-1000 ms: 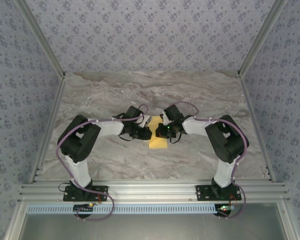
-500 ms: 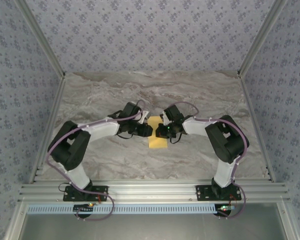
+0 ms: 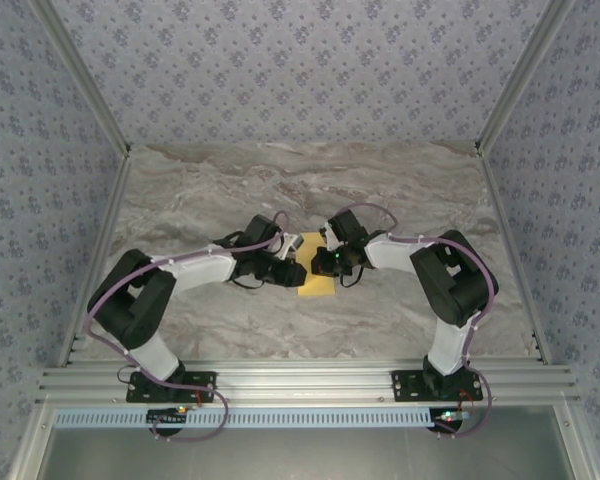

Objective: Fold a paper plane with a square sheet of paper (fold left side to right side)
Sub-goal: Fold the triangle a second time at the center of the table.

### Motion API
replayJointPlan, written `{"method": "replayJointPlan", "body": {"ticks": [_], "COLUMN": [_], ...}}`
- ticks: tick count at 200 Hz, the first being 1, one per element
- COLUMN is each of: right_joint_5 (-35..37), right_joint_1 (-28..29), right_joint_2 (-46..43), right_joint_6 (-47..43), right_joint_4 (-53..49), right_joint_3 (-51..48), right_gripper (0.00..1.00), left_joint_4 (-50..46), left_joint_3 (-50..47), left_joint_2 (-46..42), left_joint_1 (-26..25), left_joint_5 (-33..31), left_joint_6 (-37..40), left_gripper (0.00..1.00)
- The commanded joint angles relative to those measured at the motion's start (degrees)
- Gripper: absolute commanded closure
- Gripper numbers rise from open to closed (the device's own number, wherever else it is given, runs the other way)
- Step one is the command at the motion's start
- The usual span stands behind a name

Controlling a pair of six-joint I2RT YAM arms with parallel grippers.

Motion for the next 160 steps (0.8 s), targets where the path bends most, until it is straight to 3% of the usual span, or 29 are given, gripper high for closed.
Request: {"method": "replayJointPlan", "body": {"ticks": [1, 160], "right_joint_5": [3.04, 2.28], "right_joint_1": [0.08, 0.34], "right_joint_2": [2.42, 1.76], "right_joint_6": [-1.43, -2.74], "right_joint_4": [-6.39, -8.01], "right_joint_3": [-1.00, 0.62], "right_gripper": [1.00, 1.00], "left_joint_4": [3.49, 4.42], "left_joint_3": [0.02, -2.84], "left_joint_2": [2.13, 5.28], "left_joint_1": [-0.90, -2.06], "left_joint_5": [2.88, 0.70], "left_joint_6": [-1.46, -2.84], "left_gripper": [0.76, 0.77]}}
